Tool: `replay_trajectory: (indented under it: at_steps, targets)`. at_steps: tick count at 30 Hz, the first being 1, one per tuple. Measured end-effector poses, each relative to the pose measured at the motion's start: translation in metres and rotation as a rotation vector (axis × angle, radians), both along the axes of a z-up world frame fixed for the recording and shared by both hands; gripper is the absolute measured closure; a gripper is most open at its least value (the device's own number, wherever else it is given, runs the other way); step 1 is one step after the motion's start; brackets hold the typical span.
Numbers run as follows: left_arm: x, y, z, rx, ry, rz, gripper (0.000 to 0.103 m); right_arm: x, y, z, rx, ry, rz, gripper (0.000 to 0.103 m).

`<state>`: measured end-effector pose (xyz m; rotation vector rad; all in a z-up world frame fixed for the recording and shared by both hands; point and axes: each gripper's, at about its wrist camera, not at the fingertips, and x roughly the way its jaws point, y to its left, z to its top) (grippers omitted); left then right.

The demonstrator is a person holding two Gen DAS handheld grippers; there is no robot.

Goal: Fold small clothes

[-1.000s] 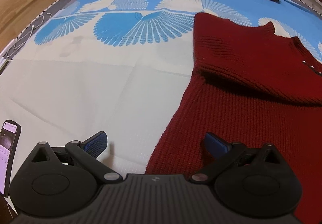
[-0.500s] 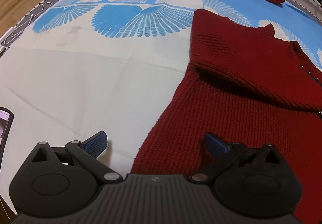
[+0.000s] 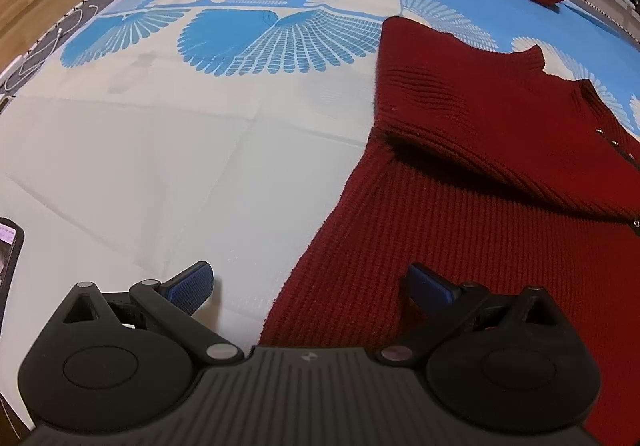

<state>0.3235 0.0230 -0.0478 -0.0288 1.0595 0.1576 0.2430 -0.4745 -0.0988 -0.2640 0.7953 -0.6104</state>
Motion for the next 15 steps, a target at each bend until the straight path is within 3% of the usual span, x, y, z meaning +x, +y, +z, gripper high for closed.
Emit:
replay_trajectory:
  at_steps: [1,2,3,4,6,9,11,12,13,14,15]
  targets:
    - [0.0,0.0,0.0,-0.001,-0.001,0.001,0.0,0.006,-0.008,-0.004,-0.03,0.007,-0.023,0.058]
    - [-0.001,0.001,0.001,-0.003,-0.001,0.003,0.0,0.007,-0.018,-0.002,-0.011,-0.012,-0.042,0.086]
    - [-0.001,0.001,0.001,-0.005,-0.002,0.007,0.0,0.004,-0.03,0.008,0.015,-0.071,-0.076,0.091]
    - [-0.001,0.001,0.001,-0.006,-0.003,0.01,0.0,-0.003,-0.04,0.019,0.046,-0.139,-0.113,0.092]
    - [-0.002,0.002,0.002,-0.008,-0.005,0.014,0.0,-0.026,-0.072,0.047,0.204,-0.317,-0.219,0.092]
    - [-0.002,0.004,0.002,-0.014,0.001,0.021,0.0,-0.082,-0.131,0.055,0.588,-0.59,-0.368,0.091]
    - [-0.001,0.004,0.001,-0.042,0.014,0.025,0.0,-0.111,-0.158,0.027,0.84,-0.673,-0.464,0.089]
    - [-0.001,0.004,0.0,-0.053,0.019,0.027,0.0,-0.121,-0.169,0.009,0.942,-0.68,-0.533,0.082]
    - [-0.001,0.004,0.0,-0.065,0.023,0.029,0.0,-0.132,-0.177,-0.013,1.039,-0.679,-0.627,0.066]
    - [-0.001,0.004,-0.001,-0.072,0.028,0.029,0.0,-0.144,-0.183,-0.035,1.124,-0.687,-0.732,0.06]
    - [-0.001,0.003,-0.002,-0.072,0.03,0.03,0.0,-0.156,-0.184,-0.049,1.174,-0.764,-0.757,0.065]
